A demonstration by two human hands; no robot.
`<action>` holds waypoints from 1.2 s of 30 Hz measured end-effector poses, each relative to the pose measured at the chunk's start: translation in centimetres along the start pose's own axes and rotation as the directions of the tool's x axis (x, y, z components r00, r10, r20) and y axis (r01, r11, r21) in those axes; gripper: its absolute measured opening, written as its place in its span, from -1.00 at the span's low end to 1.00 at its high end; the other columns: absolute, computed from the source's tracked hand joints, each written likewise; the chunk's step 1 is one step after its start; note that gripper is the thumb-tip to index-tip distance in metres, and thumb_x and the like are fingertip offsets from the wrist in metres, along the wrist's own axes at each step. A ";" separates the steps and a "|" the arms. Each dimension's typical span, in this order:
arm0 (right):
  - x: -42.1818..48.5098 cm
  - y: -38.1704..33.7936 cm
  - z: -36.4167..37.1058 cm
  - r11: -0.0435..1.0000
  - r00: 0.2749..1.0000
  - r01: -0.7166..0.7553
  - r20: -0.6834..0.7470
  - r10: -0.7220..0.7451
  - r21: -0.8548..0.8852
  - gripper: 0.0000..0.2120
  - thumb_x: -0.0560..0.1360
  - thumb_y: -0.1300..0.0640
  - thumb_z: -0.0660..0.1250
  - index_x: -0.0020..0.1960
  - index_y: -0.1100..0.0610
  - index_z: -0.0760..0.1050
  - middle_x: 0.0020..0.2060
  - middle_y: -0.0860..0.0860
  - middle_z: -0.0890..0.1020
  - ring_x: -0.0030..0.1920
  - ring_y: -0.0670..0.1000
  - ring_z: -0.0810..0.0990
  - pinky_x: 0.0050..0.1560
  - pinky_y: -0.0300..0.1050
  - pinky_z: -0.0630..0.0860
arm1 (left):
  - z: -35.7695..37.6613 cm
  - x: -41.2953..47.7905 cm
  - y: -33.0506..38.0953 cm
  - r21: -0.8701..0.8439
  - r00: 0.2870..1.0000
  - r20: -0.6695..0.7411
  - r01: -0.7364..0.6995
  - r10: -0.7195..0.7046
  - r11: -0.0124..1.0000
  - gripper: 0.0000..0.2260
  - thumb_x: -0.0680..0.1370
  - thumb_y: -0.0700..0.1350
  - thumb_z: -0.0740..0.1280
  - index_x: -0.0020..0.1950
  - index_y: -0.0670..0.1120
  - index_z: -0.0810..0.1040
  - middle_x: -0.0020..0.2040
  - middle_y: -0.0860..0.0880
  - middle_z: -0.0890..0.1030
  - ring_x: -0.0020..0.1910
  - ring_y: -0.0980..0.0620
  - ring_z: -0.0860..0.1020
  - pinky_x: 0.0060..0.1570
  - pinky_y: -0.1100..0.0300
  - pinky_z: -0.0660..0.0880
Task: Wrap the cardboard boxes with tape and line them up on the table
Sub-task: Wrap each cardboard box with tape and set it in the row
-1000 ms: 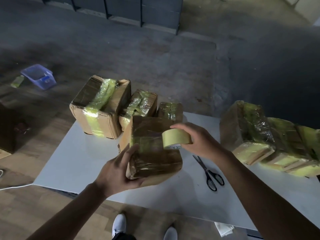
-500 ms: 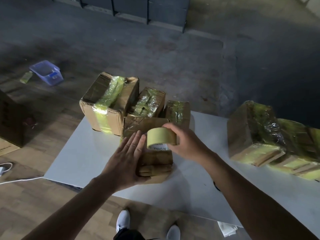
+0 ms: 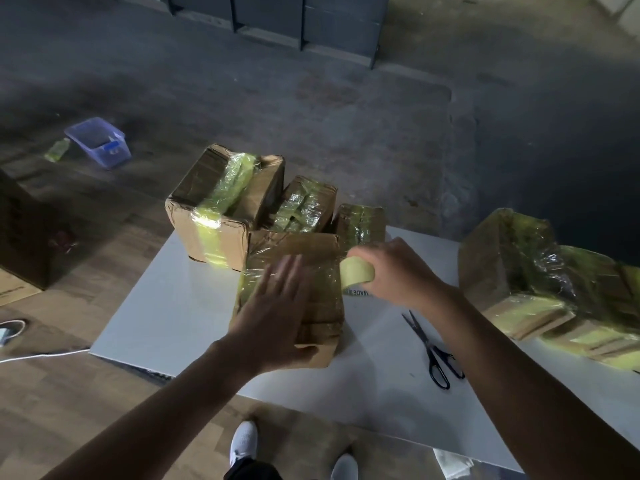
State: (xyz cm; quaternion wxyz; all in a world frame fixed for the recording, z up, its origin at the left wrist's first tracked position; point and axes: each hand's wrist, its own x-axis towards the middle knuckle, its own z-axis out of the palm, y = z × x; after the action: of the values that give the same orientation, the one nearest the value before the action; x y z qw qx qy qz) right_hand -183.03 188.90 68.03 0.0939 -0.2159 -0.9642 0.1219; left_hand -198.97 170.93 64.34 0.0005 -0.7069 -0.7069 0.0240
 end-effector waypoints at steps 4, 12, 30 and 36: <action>-1.3 -0.1 1.9 0.993 0.992 -0.085 0.100 0.076 0.086 -0.61 0.34 0.11 0.55 0.15 0.08 0.57 -0.03 0.06 0.68 -0.06 0.09 0.64 -0.15 -0.16 0.45 | 1.3 1.3 1.5 -0.085 0.999 0.010 -0.033 0.034 0.996 -0.02 0.42 0.44 0.09 0.58 -0.21 -0.09 0.58 -0.22 -0.09 0.55 -0.21 -0.16 0.50 -0.19 -0.06; -3.7 2.2 2.1 0.914 0.966 -0.241 0.175 0.192 0.326 -0.47 0.36 0.15 0.47 0.21 -0.22 0.37 0.13 -0.10 0.56 0.02 -0.02 0.55 -0.03 -0.05 0.53 | 2.2 0.8 1.0 -0.140 0.998 -0.032 -0.061 0.057 0.988 -0.05 0.41 0.44 0.15 0.57 -0.19 0.09 0.56 -0.22 0.06 0.55 -0.23 -0.01 0.47 -0.21 -0.02; -2.4 1.7 7.6 0.997 0.989 -0.077 0.126 0.073 0.027 -0.75 0.40 0.05 0.47 0.05 0.04 0.56 -0.07 0.01 0.68 -0.09 0.09 0.65 -0.18 -0.24 0.35 | 1.3 2.3 3.4 0.028 0.989 0.142 -0.043 0.039 0.999 -0.11 0.39 0.29 0.40 0.54 0.21 -0.08 0.52 -0.40 -0.21 0.50 -0.43 -0.20 0.40 -0.41 -0.10; -4.1 2.8 8.0 0.914 0.943 -0.314 0.194 0.270 0.256 -0.49 0.38 0.04 0.50 0.28 0.01 0.43 0.16 0.01 0.58 0.12 0.07 0.56 0.01 -0.10 0.48 | 0.6 3.1 5.2 0.064 0.981 0.186 0.041 -0.052 0.997 -0.29 0.45 0.11 0.44 0.45 0.03 0.11 0.51 -0.42 -0.18 0.48 -0.48 -0.18 0.38 -0.45 -0.07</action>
State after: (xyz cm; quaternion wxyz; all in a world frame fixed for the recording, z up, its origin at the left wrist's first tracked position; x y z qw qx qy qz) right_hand -180.18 188.03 59.09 0.0293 -0.3320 -0.8979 0.2876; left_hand -193.82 174.00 63.50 -0.0444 -0.6845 -0.7190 0.1118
